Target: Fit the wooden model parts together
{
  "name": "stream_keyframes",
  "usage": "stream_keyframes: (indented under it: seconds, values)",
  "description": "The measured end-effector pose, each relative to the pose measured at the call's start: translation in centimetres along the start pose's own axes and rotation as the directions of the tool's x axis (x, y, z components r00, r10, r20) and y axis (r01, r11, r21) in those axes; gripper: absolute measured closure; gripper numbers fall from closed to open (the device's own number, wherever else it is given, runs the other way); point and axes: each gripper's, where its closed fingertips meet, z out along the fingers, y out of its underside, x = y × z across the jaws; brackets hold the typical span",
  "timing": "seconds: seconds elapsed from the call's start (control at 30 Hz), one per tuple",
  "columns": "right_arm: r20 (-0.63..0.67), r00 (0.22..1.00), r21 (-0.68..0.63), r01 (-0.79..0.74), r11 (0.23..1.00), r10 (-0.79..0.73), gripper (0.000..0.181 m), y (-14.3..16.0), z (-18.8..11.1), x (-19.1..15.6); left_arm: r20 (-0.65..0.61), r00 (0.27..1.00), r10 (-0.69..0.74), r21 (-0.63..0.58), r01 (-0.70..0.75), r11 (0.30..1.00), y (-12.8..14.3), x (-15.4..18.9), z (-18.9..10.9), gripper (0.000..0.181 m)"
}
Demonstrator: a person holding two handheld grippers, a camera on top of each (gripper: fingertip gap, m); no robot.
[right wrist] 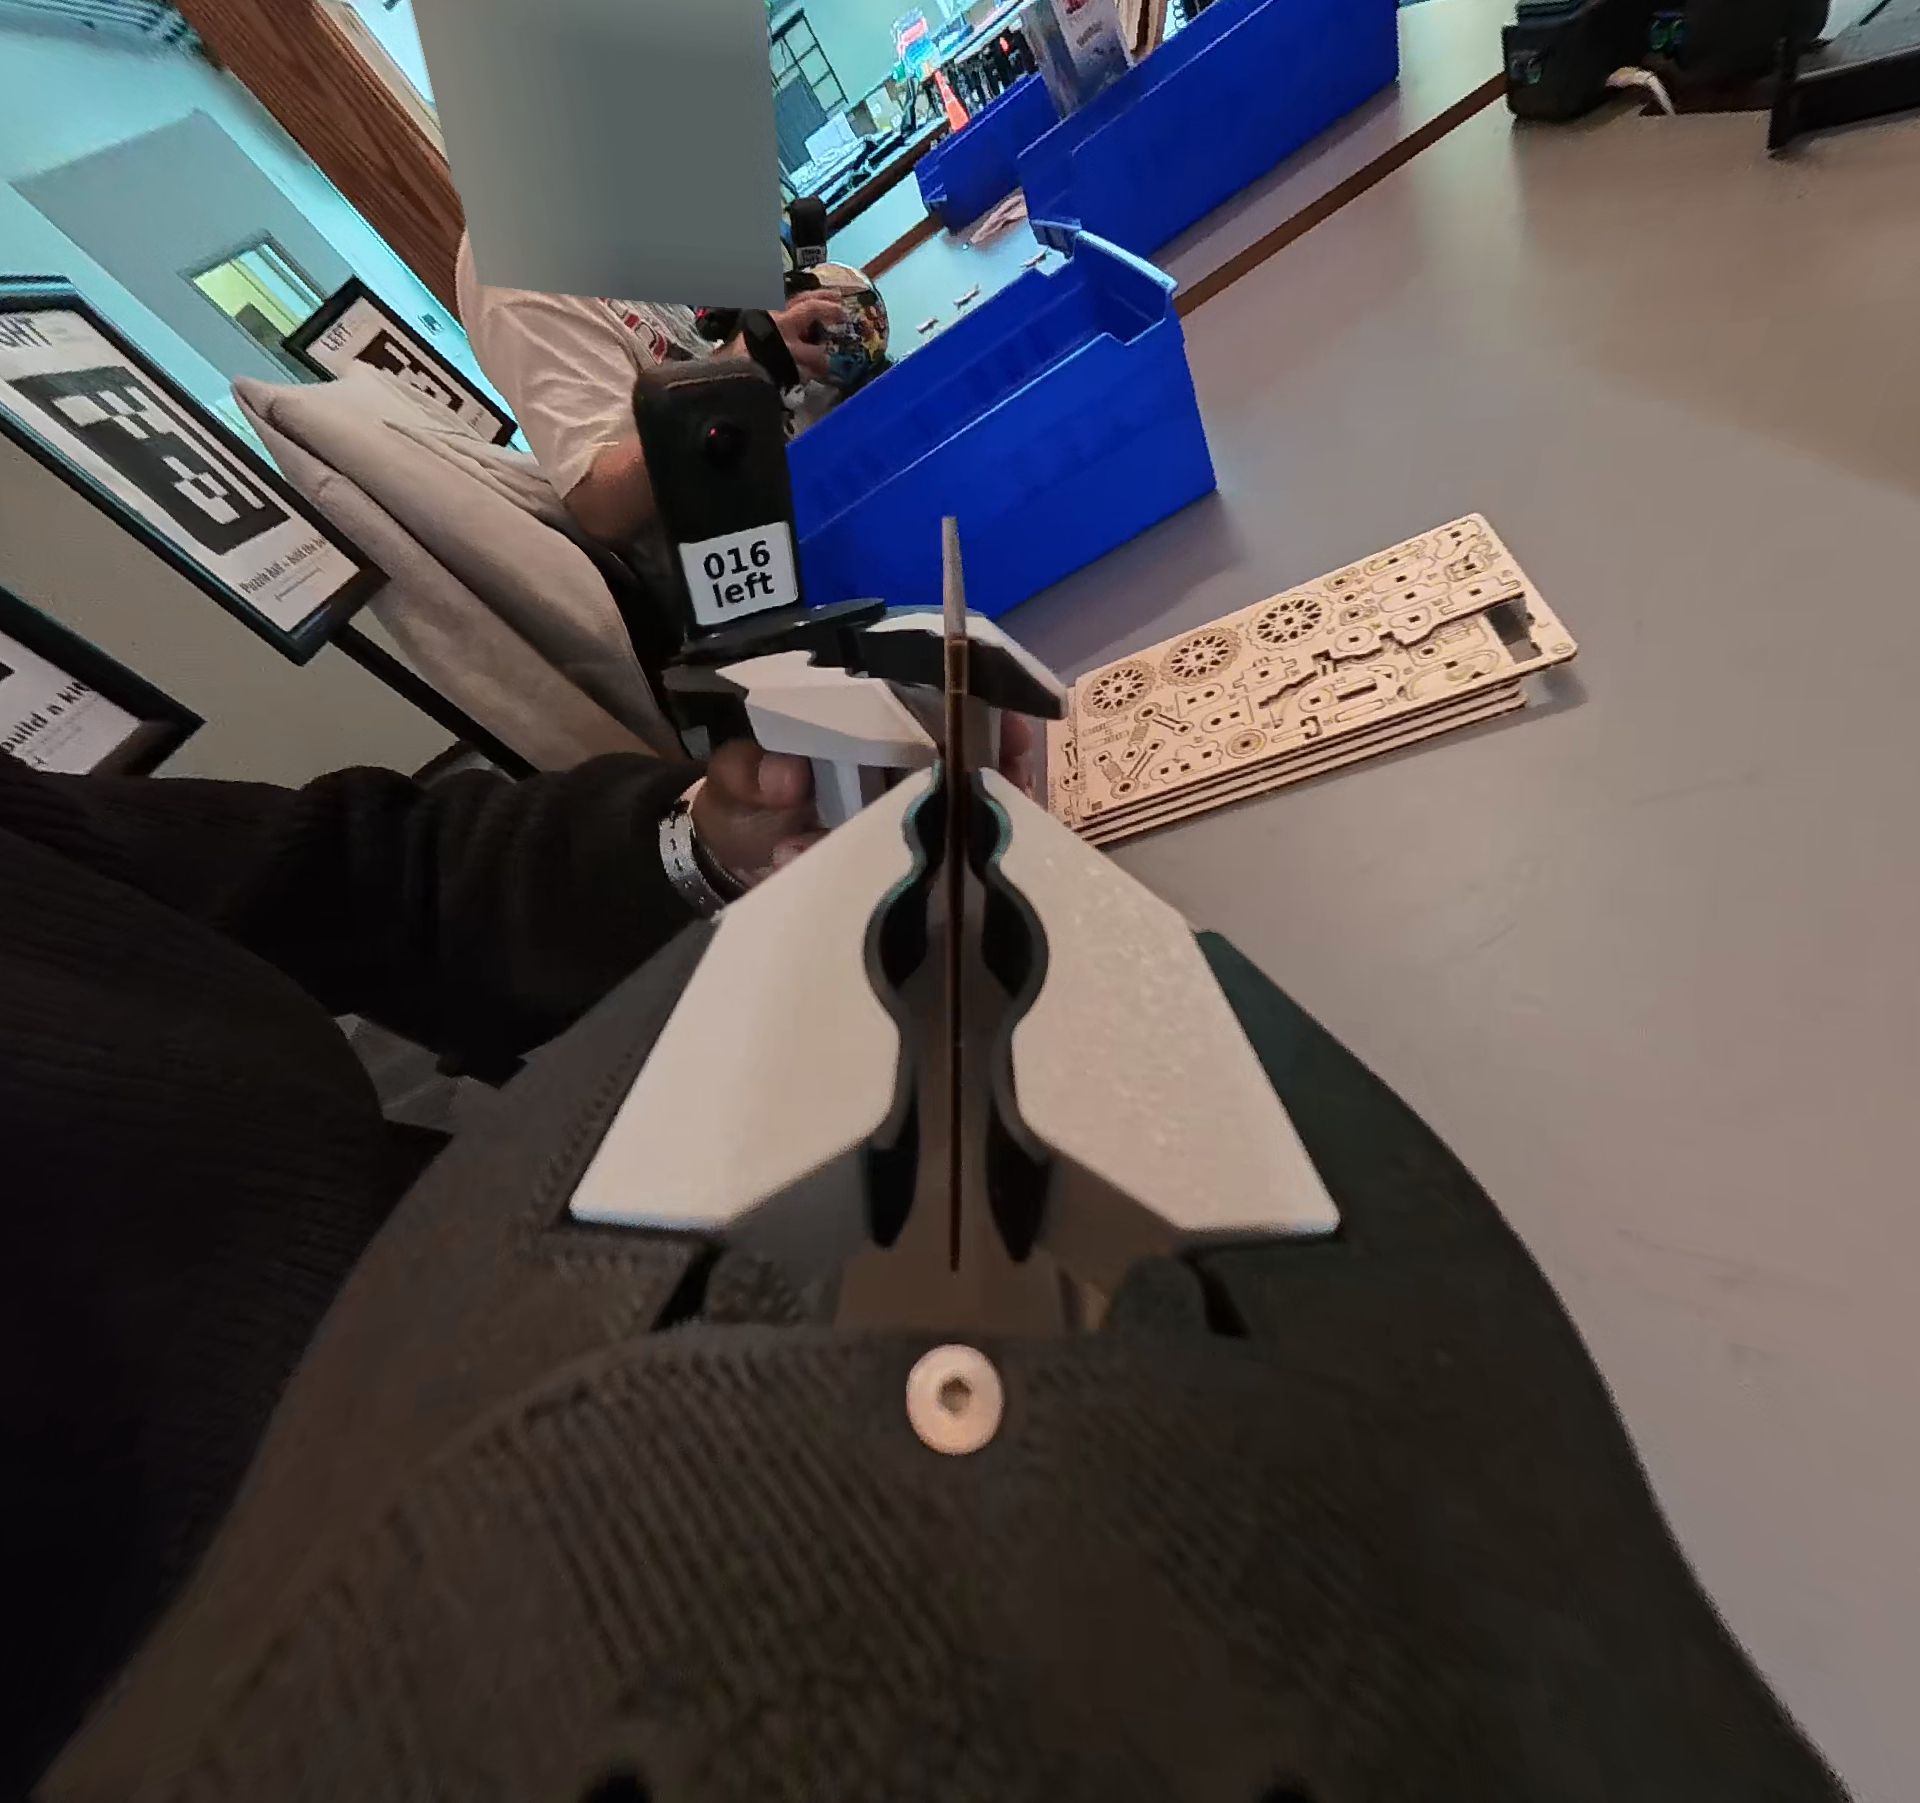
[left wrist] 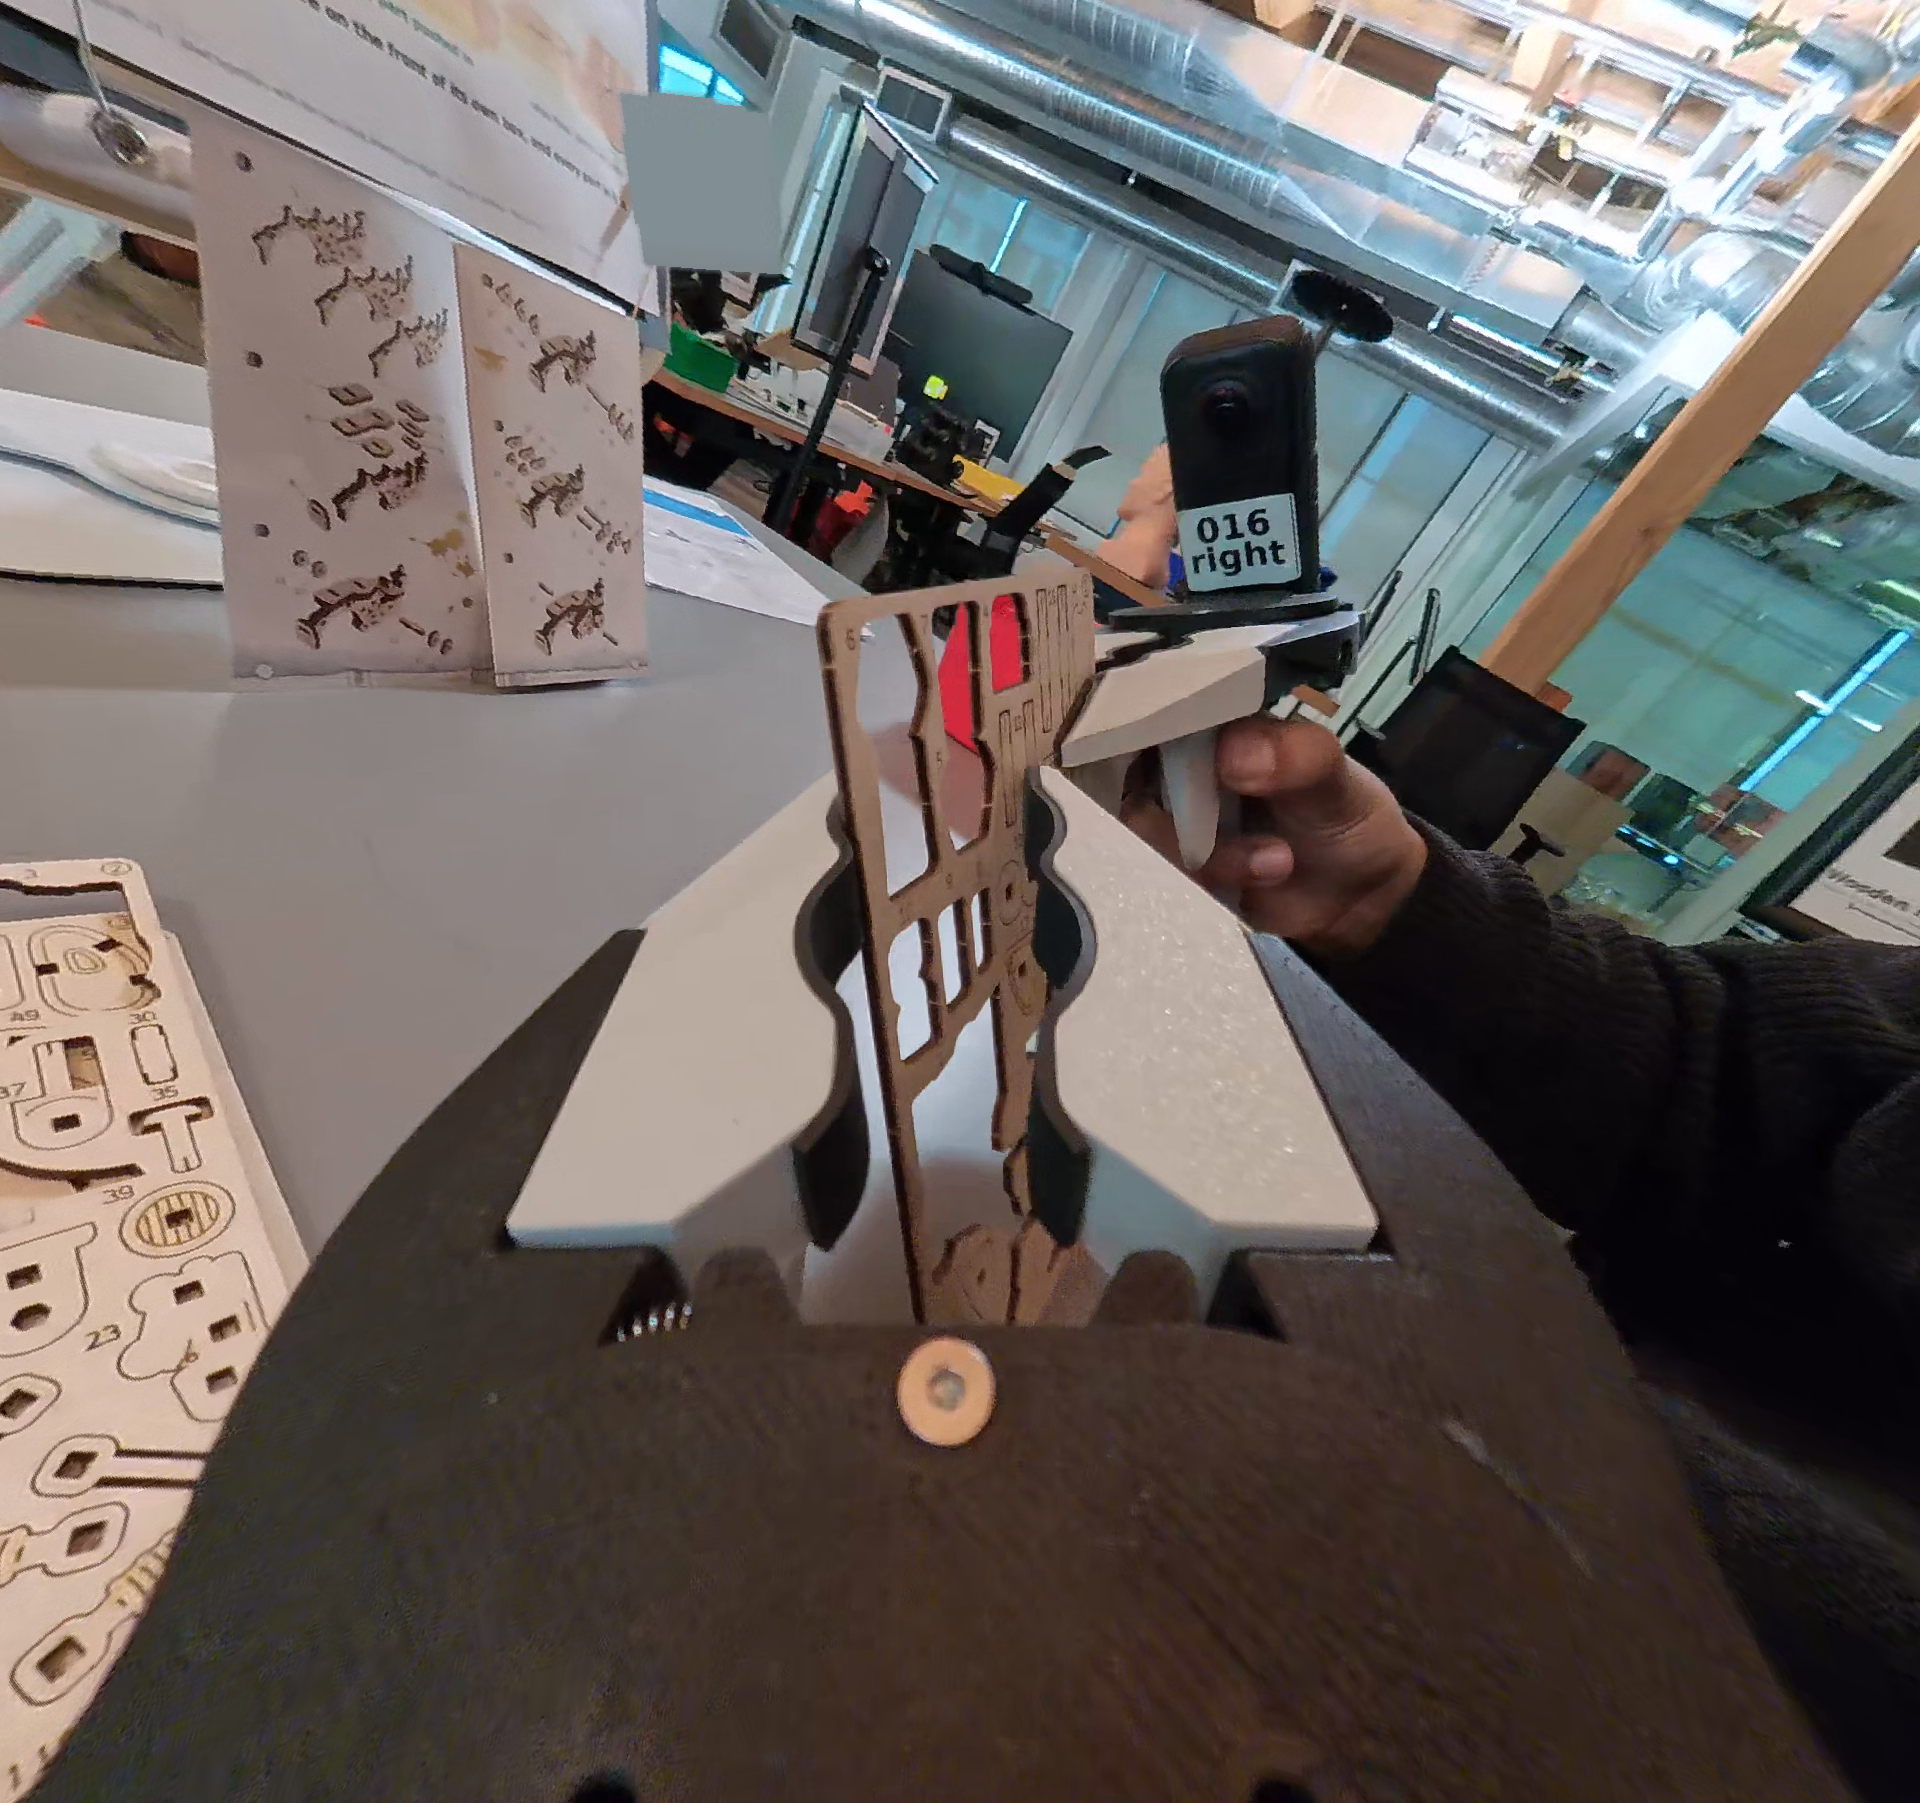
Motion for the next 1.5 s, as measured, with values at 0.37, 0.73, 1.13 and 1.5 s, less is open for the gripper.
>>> stream_keyframes:
  seconds: [0.37,0.73,1.13,1.5]
  values:
    - [-0.021,1.0,-0.036,0.004,0.999,-0.005,0.18,0.6,0.0,0.4,-0.017,0.996,-0.083,-0.018,0.083,0.996,0.3,-0.2,0.1,0.148]
    - [-0.023,1.0,-0.04,0.0,0.999,-0.001,0.18,0.8,0.3,0.4,0.011,0.998,-0.059,-0.031,0.06,0.998,0.7,-0.6,0.2,0.15]
    - [-0.035,0.999,-0.045,0.02,0.999,-0.021,0.18,0.5,0.3,0.1,-0.003,0.999,-0.045,0.003,0.045,0.999,0.4,-0.3,0.1,0.151]
    - [-0.11,0.994,0.066,0.018,0.998,-0.011,0.179,-3.3,-5.5,5.0,0.075,0.997,-0.031,0.029,0.029,0.999,-0.6,-2.5,2.1,0.144]
